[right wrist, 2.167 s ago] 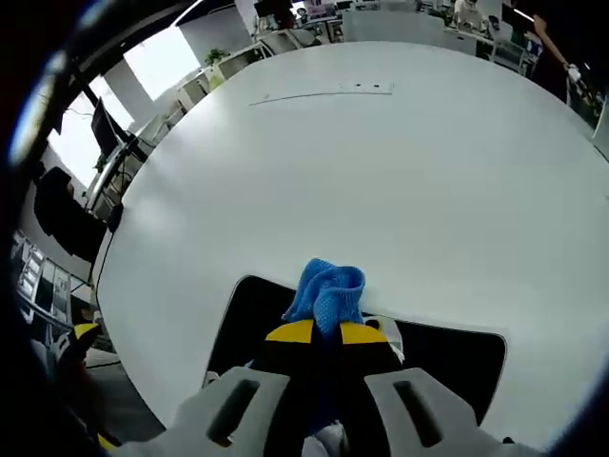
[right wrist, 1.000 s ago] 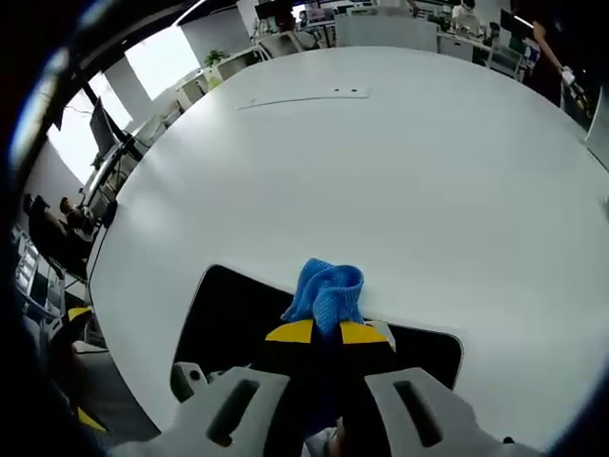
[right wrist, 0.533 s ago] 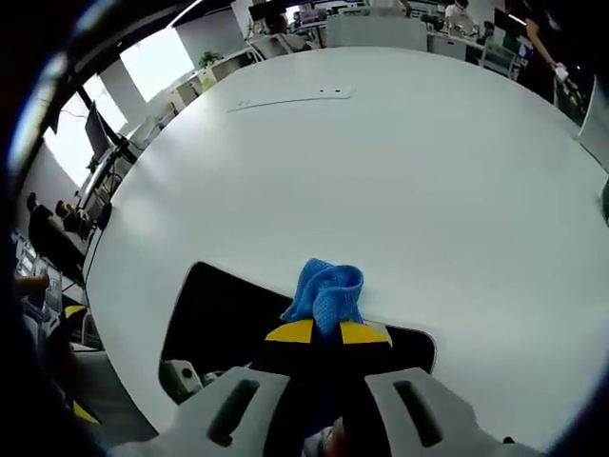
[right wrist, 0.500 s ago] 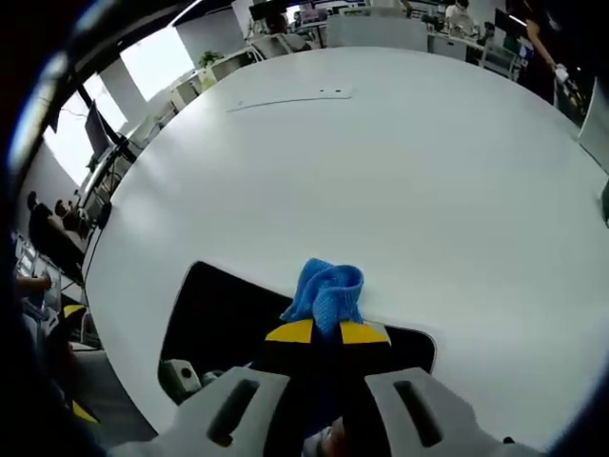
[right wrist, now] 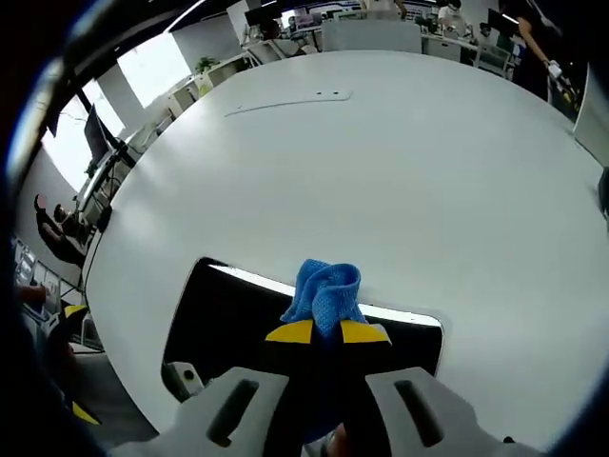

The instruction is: Wipe the mirror surface with the cleaning cloth until all visible marks leave the cleaned area.

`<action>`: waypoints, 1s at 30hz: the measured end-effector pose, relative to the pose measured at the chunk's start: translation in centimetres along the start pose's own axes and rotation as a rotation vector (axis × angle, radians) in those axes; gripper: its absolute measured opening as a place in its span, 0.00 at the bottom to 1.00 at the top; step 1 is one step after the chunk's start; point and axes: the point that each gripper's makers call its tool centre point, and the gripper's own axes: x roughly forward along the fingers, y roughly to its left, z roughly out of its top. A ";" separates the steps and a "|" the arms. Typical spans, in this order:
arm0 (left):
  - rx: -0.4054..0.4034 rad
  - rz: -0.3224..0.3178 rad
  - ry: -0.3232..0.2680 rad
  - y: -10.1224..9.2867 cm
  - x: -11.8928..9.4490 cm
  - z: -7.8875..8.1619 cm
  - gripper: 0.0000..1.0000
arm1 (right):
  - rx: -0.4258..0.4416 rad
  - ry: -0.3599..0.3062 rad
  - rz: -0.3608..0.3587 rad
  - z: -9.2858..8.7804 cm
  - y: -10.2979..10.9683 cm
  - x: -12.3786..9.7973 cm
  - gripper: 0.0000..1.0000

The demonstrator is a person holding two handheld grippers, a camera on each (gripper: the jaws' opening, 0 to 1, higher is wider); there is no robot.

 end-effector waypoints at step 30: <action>0.001 -0.007 0.011 -0.3 -0.1 0.0 0.99 | 0.060 -0.018 -0.003 -5.9 2.2 -2.7 0.03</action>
